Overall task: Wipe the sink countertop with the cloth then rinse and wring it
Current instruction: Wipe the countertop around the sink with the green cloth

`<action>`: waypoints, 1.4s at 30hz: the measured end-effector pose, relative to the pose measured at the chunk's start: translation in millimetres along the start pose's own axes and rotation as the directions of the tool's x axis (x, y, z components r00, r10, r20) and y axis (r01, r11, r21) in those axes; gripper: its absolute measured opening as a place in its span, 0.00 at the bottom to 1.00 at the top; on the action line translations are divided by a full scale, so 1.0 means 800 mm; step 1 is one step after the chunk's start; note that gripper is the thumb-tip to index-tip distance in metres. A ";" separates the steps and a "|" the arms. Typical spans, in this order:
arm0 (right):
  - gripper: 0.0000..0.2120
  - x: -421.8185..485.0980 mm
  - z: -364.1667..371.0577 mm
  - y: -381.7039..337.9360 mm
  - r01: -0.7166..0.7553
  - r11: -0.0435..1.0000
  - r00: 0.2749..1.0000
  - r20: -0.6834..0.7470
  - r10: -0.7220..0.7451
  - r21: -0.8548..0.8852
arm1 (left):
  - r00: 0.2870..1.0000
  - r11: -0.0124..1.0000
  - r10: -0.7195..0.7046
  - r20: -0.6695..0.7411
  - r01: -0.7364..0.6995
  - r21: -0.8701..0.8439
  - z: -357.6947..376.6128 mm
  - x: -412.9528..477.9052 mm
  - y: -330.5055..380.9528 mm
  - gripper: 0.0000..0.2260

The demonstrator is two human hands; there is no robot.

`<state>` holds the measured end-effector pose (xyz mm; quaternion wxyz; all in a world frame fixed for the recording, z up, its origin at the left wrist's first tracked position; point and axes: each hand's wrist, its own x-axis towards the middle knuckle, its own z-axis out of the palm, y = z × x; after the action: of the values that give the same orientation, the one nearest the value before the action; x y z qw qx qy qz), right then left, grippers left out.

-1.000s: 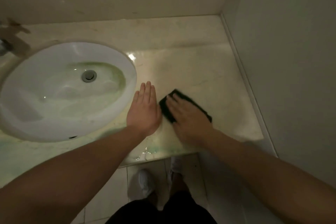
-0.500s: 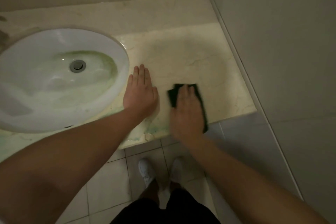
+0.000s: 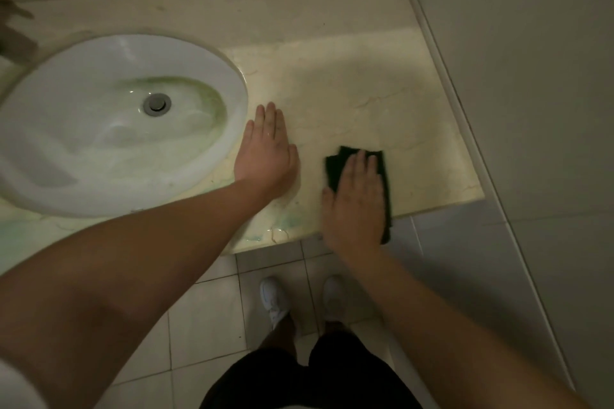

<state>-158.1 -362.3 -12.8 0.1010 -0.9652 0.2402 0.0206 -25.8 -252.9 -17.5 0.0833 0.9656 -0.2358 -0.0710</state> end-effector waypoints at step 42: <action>0.31 0.070 -0.005 0.043 0.305 0.952 0.948 0.104 -0.302 -0.012 | 0.990 0.986 -0.135 0.047 0.139 -0.094 0.014 -0.087 0.109 0.30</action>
<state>-124.4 -418.4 -20.2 0.1017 -0.9897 0.0833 0.0569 -127.5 -298.1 -4.5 0.1202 0.9727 -0.1668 -0.1073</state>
